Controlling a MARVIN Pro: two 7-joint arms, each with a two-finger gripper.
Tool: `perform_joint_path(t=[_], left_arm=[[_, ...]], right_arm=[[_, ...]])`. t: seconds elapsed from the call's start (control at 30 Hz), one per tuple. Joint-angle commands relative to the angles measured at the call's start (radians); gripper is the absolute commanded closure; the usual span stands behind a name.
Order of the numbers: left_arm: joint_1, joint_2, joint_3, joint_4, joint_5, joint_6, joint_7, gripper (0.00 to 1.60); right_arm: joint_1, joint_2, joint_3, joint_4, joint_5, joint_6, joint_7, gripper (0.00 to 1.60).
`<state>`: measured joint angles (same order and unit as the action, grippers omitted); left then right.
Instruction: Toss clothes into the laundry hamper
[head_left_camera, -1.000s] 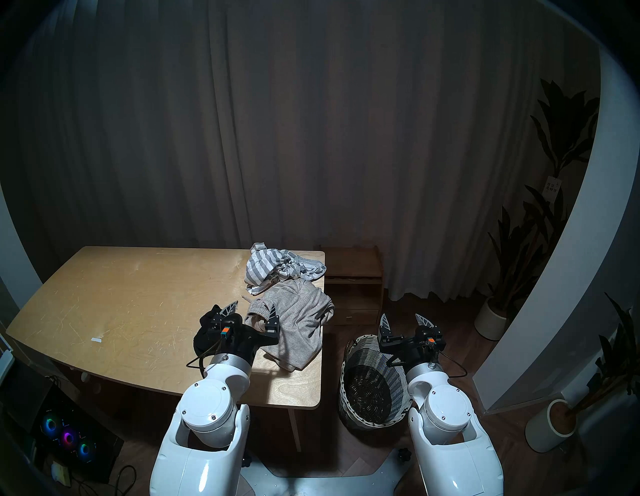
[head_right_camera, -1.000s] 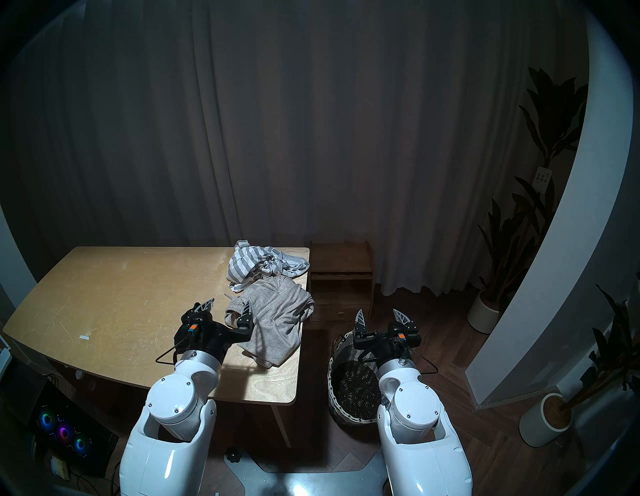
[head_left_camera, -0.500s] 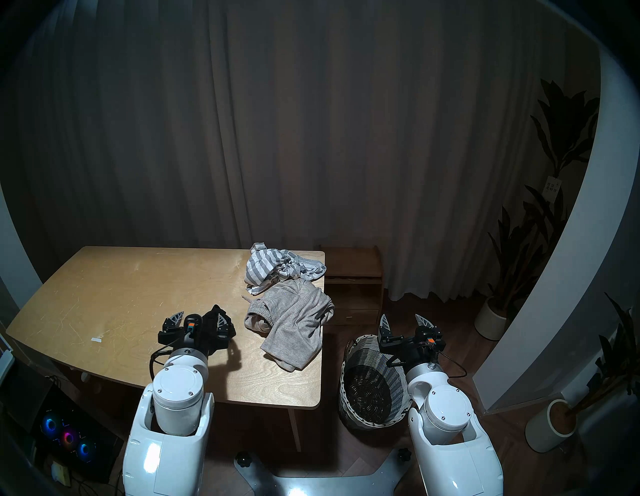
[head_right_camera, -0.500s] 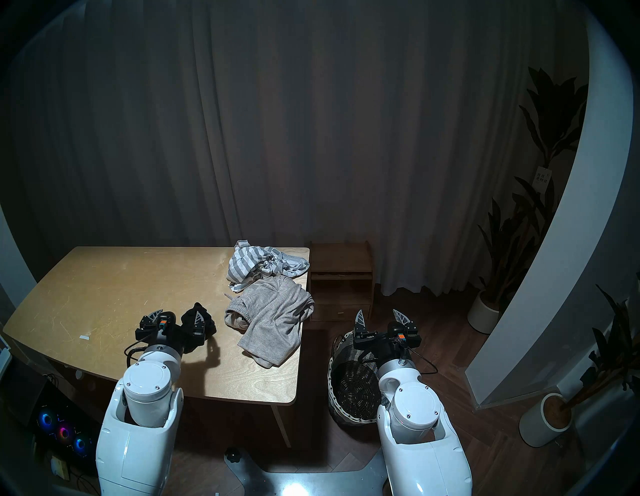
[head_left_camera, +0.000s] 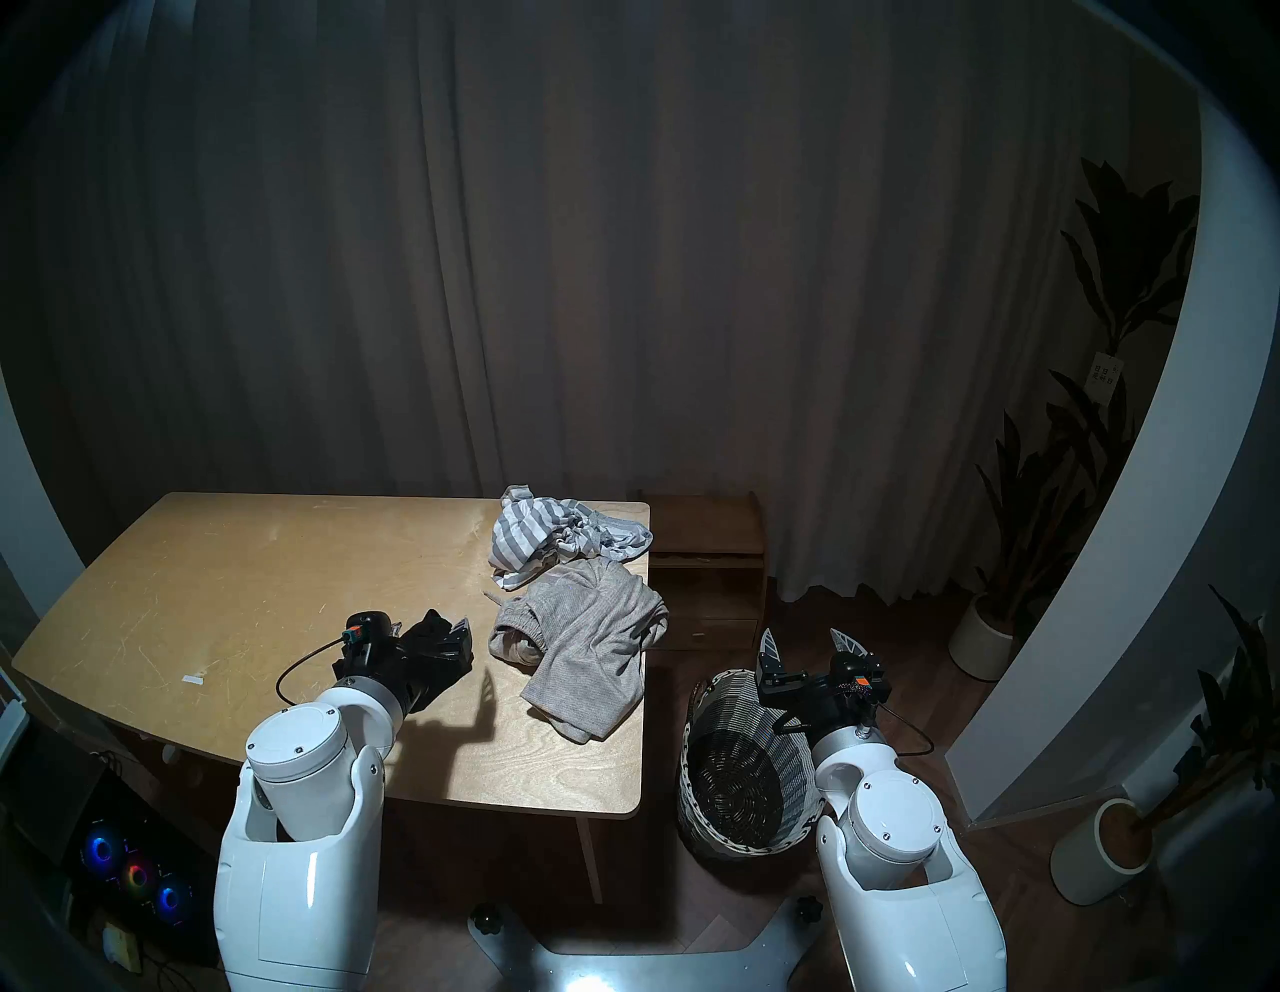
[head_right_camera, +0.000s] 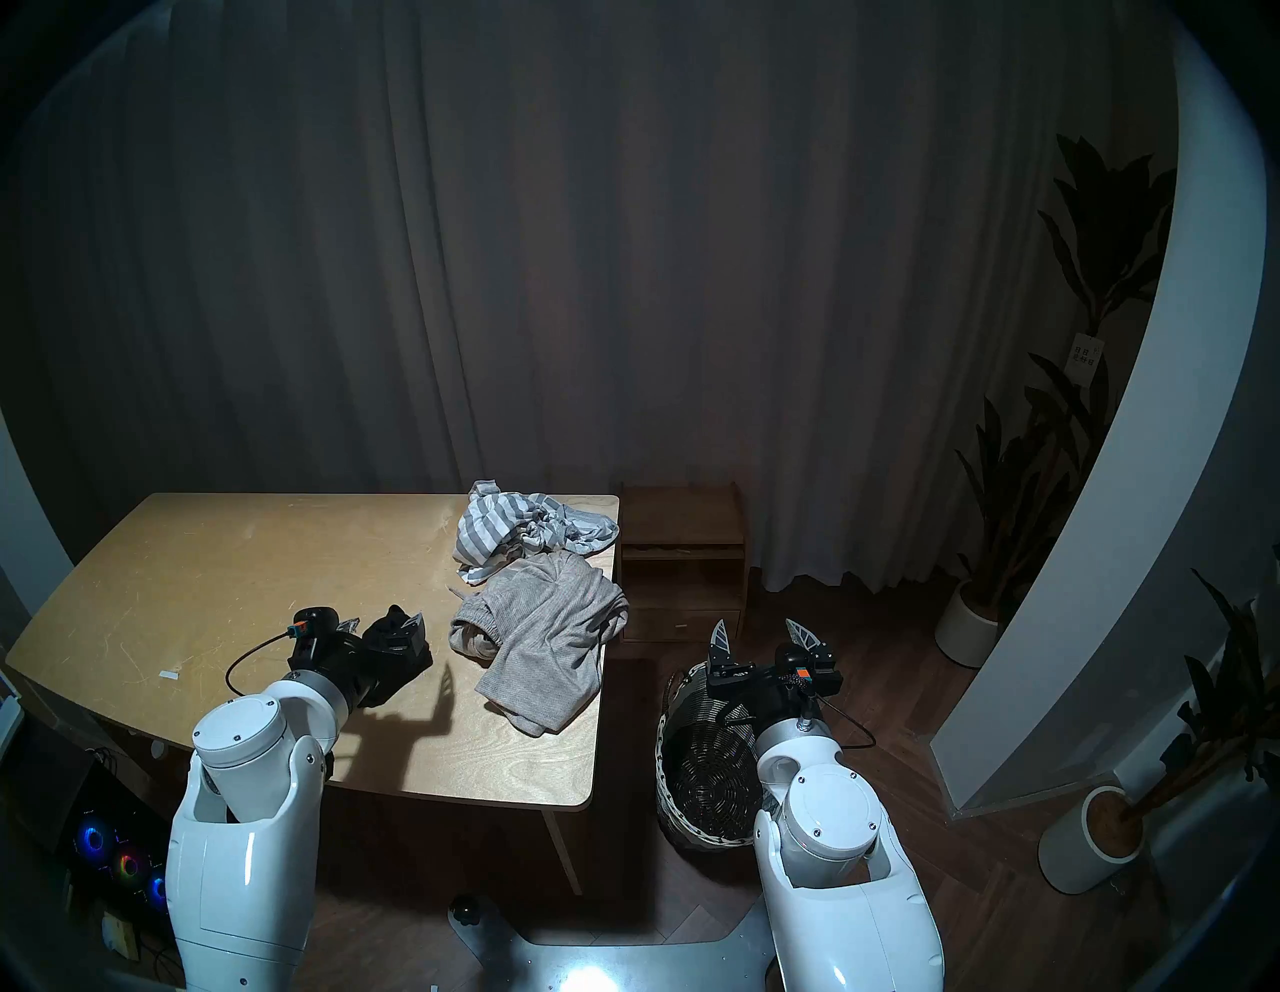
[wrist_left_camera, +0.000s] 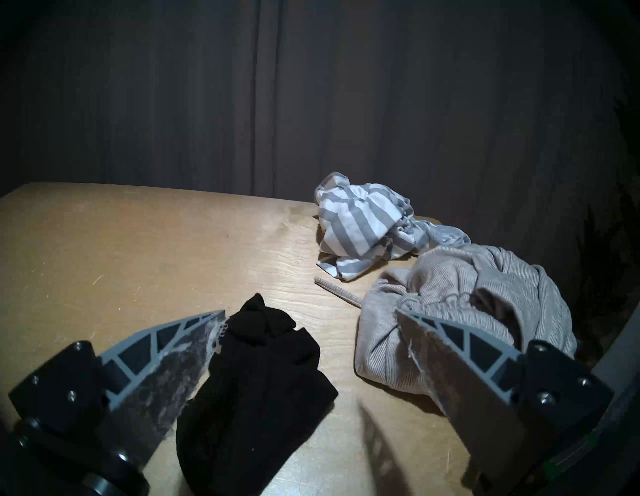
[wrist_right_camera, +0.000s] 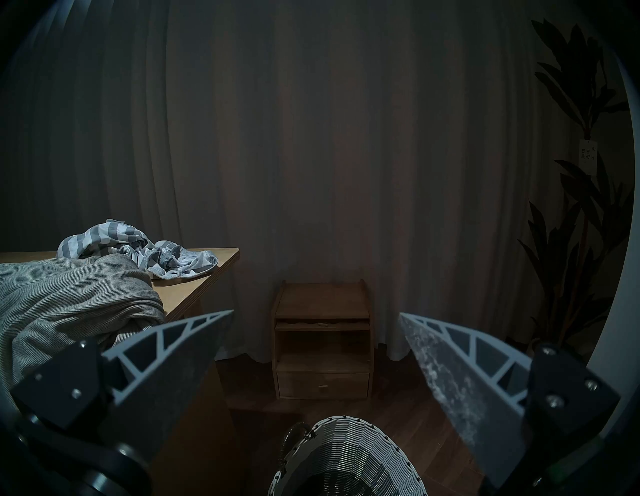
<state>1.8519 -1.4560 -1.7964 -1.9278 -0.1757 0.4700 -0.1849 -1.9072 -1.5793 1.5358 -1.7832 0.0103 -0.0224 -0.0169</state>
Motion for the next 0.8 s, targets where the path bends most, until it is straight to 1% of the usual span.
perform_joint_path(t=[0.0, 0.17, 0.23, 0.3, 0.4, 0.43, 0.5, 0.7, 0.73, 0.77], left_arm=[[-0.028, 0.059, -0.023, 0.026, -0.016, -0.034, -0.062, 0.0], [-0.061, 0.07, -0.054, 0.084, -0.031, -0.065, -0.078, 0.0], [-0.074, 0.074, -0.056, 0.112, -0.041, -0.075, -0.093, 0.0], [-0.083, 0.093, -0.029, 0.147, -0.016, -0.09, -0.099, 0.0], [-0.108, 0.097, -0.011, 0.213, -0.018, -0.112, -0.115, 0.0], [-0.121, 0.094, -0.01, 0.234, -0.024, -0.107, -0.115, 0.0], [-0.14, 0.098, 0.0, 0.27, -0.027, -0.136, -0.129, 0.0], [-0.213, 0.123, 0.055, 0.374, 0.014, -0.154, -0.129, 0.0], [-0.211, 0.128, 0.061, 0.378, 0.01, -0.162, -0.123, 0.0], [-0.237, 0.125, 0.061, 0.407, 0.023, -0.167, -0.121, 0.0]], right_arm=[[0.002, 0.0, -0.001, -0.024, -0.001, -0.003, 0.0, 0.0], [0.003, 0.0, -0.001, -0.024, -0.001, -0.003, 0.0, 0.0], [0.003, 0.0, -0.001, -0.024, -0.001, -0.003, 0.0, 0.0], [0.002, 0.0, -0.001, -0.024, -0.001, -0.003, 0.0, 0.0], [0.002, 0.001, -0.001, -0.024, -0.001, -0.003, 0.0, 0.0], [0.002, 0.001, -0.001, -0.024, -0.001, -0.003, 0.0, 0.0], [0.003, 0.0, -0.001, -0.024, -0.001, -0.003, 0.0, 0.0], [0.003, 0.0, -0.001, -0.023, -0.001, -0.004, 0.0, 0.0], [0.003, 0.0, -0.001, -0.022, -0.001, -0.004, 0.0, 0.0], [0.003, 0.001, -0.001, -0.022, -0.001, -0.004, 0.0, 0.0]])
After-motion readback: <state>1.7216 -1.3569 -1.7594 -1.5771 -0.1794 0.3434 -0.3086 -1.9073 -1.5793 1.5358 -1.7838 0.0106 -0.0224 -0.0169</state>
